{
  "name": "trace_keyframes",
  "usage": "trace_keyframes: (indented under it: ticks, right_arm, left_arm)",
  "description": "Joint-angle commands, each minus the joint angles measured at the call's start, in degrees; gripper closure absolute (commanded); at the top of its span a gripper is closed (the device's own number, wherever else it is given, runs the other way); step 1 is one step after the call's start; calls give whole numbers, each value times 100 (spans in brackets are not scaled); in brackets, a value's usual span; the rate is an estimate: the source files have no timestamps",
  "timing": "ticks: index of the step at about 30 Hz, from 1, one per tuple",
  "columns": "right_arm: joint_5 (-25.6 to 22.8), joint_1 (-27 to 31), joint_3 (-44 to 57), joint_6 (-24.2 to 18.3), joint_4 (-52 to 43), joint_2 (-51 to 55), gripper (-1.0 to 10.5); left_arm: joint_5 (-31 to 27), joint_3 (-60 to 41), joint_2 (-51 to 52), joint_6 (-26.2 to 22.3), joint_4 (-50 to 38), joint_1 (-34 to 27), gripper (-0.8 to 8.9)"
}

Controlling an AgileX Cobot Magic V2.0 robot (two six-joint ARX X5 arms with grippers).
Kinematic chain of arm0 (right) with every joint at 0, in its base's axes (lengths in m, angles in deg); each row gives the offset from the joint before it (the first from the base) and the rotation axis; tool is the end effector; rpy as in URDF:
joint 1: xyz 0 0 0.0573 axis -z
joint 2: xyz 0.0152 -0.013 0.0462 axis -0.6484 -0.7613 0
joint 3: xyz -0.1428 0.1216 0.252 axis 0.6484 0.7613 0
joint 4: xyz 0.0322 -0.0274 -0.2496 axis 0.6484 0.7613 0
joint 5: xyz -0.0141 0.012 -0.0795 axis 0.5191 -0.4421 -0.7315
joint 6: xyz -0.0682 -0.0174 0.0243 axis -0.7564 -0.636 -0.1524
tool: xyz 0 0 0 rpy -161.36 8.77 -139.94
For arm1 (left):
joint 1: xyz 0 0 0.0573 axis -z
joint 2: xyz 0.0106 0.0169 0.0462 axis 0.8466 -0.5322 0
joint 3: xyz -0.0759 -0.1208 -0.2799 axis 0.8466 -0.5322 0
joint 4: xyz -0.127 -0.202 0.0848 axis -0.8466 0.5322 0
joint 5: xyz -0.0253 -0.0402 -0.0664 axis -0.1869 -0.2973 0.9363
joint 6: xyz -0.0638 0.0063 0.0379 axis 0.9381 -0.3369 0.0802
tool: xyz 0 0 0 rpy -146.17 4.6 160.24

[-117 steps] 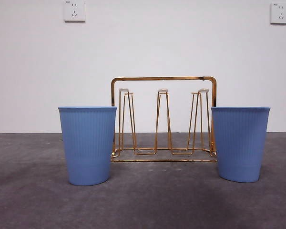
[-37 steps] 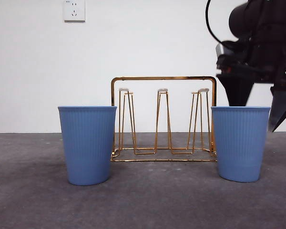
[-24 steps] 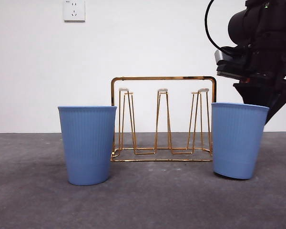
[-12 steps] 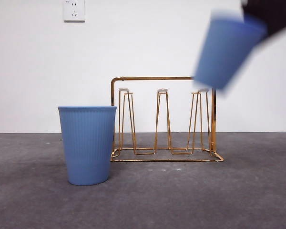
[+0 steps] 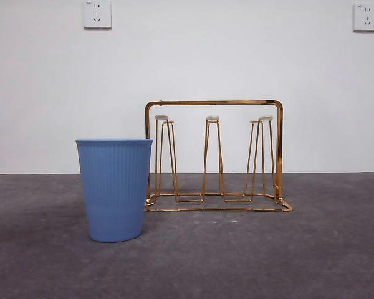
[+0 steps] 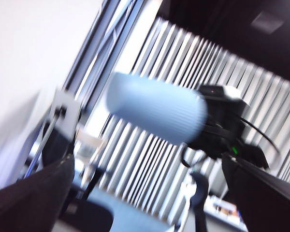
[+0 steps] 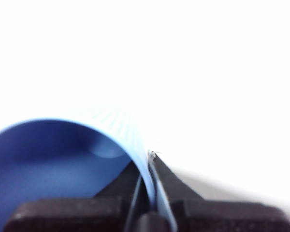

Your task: Pick up cup 1,put cup 1 in the cup rack,pick up cup 2,put cup 2 in the cup rack

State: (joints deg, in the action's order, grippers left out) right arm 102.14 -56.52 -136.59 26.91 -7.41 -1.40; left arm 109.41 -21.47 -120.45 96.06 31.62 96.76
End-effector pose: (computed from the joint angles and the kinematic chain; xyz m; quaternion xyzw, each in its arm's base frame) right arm 0.0941 0.0531 0.5787 0.0231 -0.0385 0.3523 0.9348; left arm 0.1323 -0.1476 0.5020 -0.2958 -0.0131 -0.6142 0.7315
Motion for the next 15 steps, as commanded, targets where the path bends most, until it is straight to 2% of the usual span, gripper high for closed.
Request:
trace_keyframes:
  ticks: [1, 3, 10, 15]
  right_arm:
    - [229, -2, -7, 334, -518, 48, 963]
    - [404, -2, -7, 472, -835, 92, 963]
    - [417, -7, 0, 647, -1276, 72, 963]
    - [588, -7, 0, 826, -1589, -37, 963]
  left_arm:
    - [-308, 22, -278, 236, -828, 323, 63]
    - [-522, 22, -505, 332, -1401, 538, 63]
    - [-1215, 24, -1244, 586, -3276, 1095, 63]
    - [-1635, 247, -1696, 584, -3792, 1344, 63]
